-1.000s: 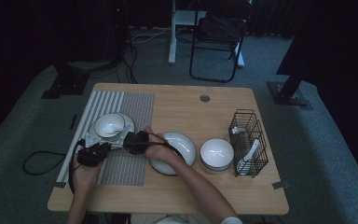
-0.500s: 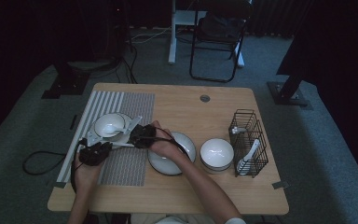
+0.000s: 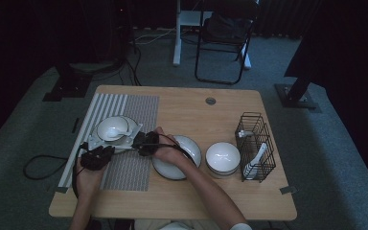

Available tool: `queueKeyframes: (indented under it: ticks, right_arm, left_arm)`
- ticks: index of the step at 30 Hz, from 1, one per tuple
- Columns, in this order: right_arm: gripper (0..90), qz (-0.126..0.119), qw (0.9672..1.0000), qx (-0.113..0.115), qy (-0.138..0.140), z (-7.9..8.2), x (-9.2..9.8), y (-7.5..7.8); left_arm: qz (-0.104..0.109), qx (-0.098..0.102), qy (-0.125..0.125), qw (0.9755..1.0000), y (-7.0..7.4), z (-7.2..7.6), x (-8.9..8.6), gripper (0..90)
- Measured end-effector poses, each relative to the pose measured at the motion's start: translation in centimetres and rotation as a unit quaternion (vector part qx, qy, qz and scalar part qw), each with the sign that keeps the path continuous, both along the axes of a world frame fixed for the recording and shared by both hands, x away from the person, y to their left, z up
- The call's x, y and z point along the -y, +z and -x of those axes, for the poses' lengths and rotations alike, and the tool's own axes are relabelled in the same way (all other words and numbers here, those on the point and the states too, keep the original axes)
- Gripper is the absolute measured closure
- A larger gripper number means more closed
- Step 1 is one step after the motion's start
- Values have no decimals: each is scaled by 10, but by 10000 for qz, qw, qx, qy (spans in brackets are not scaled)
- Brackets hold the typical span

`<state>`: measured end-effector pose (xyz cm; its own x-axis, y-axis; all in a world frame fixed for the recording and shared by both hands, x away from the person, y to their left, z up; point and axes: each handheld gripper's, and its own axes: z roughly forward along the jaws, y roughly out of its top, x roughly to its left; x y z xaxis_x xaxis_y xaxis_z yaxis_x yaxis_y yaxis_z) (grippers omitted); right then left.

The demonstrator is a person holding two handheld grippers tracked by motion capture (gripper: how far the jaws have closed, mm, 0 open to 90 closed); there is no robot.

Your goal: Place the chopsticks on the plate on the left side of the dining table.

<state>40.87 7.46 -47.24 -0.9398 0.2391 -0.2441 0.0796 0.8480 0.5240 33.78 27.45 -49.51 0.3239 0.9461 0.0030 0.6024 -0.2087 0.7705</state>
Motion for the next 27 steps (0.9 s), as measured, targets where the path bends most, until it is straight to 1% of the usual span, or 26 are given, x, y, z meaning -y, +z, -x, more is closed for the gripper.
queueKeyframes:
  ticks: [2, 8, 10, 12, 15, 17, 19, 21, 23, 24, 27]
  right_arm:
    - [718, 33, 10000, 45, -29, 0, 0, 0]
    - [721, -21, 9999, 82, -104, -1, 2, 1]
    - [708, -49, 9999, 85, -137, 0, 3, 1]
    - [680, -155, 9998, 86, -121, 4, 5, 4]
    - [633, -443, 9986, 183, -206, 12, 15, 13]
    - [602, -716, 9964, 243, -379, 20, 25, 18]
    - [579, -1009, 9934, 187, -509, 31, 38, 21]
    - [569, -1106, 9922, 190, -538, 39, 48, 20]
    - [547, -1127, 9921, 129, -538, 48, 59, 17]
    - [532, -1145, 9917, 117, -576, 51, 64, 15]
    - [526, -1249, 9899, 60, -667, 59, 78, 11]
  left_arm:
    - [-6, -9, 5, 10000, 0, 0, 0, 811]
    - [3, 0, 21, 10000, 0, 0, 0, 804]
    - [26, 16, 39, 10000, -1, 0, 0, 799]
    - [32, 25, 48, 10000, 0, 1, -1, 792]
    - [15, 46, 57, 10000, 0, 2, -1, 771]
    - [12, 92, 69, 9999, 2, 4, -2, 759]
    - [52, 124, 77, 9999, 4, 5, -5, 746]
    - [59, 153, 110, 9998, 6, 6, -7, 741]
    - [42, 179, 130, 9997, 8, 6, -11, 734]
    - [41, 197, 147, 9997, 9, 7, -12, 726]
    - [10, 225, 232, 9995, 11, 7, -19, 715]
